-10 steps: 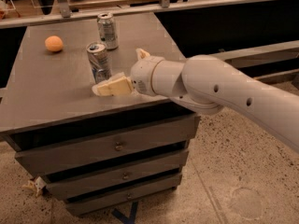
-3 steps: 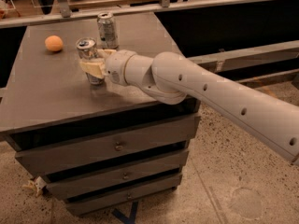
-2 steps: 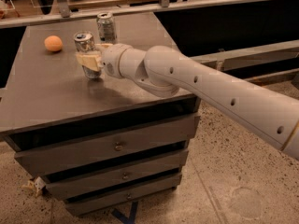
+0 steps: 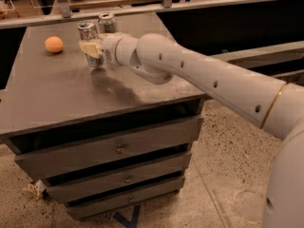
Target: Move redbull can near orange
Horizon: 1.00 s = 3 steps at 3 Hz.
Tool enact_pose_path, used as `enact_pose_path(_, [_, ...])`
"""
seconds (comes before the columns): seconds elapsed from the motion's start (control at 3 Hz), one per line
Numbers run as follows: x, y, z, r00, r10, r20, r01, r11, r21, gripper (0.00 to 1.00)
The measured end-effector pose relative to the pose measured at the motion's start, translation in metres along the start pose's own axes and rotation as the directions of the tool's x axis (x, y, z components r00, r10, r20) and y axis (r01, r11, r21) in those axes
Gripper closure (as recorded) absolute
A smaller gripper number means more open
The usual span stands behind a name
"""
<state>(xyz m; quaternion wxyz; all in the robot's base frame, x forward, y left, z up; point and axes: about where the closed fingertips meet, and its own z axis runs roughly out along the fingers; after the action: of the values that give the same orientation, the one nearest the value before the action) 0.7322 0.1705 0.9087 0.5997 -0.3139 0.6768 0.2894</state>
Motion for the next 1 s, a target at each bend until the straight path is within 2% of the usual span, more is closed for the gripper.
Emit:
enact_pose_path(0.33, [0.000,-0.021,0.022,1.000,0.013,0.000,-0.013,0.9995,0.029,1.00])
enact_pose_path(1.0, [-0.014,-0.041,0.054,0.999,0.037,0.023,-0.039,0.9981,0.049,1.00])
